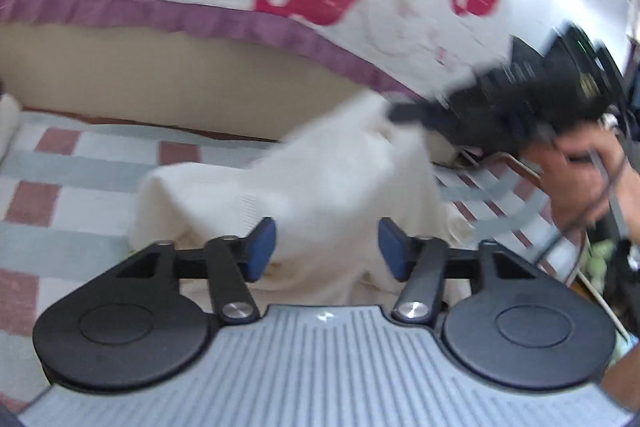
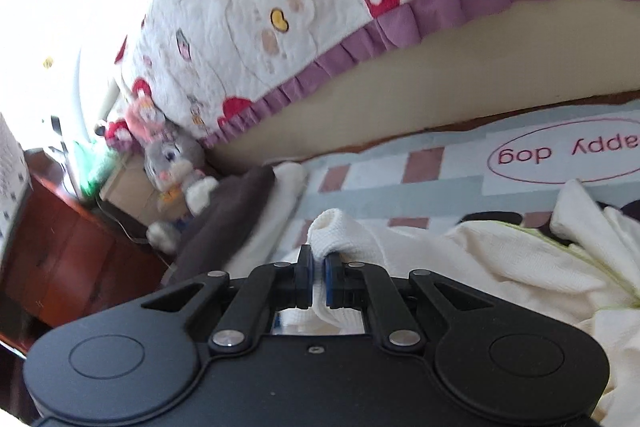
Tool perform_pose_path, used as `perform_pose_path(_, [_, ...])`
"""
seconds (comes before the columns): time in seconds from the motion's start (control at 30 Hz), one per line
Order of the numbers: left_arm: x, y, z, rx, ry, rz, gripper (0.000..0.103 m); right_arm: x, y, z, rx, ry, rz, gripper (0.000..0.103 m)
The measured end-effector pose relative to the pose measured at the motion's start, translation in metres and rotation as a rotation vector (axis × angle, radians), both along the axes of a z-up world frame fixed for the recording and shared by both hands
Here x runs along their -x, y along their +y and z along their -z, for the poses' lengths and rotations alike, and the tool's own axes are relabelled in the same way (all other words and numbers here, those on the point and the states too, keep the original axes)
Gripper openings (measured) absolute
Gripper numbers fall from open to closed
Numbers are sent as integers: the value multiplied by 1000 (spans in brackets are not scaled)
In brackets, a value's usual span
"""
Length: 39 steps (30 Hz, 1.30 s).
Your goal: Fold clothes
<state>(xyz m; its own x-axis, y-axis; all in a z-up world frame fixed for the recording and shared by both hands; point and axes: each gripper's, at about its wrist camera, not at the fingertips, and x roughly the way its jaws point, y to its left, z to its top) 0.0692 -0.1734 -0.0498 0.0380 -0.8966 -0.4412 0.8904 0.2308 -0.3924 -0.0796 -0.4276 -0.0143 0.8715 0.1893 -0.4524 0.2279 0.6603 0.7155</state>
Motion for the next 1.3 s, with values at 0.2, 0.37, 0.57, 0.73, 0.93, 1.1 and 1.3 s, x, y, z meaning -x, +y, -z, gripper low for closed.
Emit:
perform_pose_path(0.2, [5,-20,17,-22,104,-57,74,7,36,14,-313,-134,-110,8])
perform_pose_path(0.37, [-13,-16,21,-62,25,-253,20,14,59,14,-256,-115,-194,8])
perform_pose_path(0.57, [-22,49,-32,-18,-327,-622,14,1,55,23,59,280,-213,14])
perform_pose_path(0.73, [-56,93,-32,-5,-294,-934,14,22,6,25,267,387,3,38])
perform_pose_path(0.93, [-86,116,-17,-66,-185,-1095,14,27,-45,32,407,461,145,49])
perform_pose_path(1.1, [-91,110,-10,-95,-168,-1086,14,19,-56,49,328,467,116,51])
perform_pose_path(1.3, [-91,108,-6,-85,-163,-1034,14,-11,-55,90,180,486,31,72])
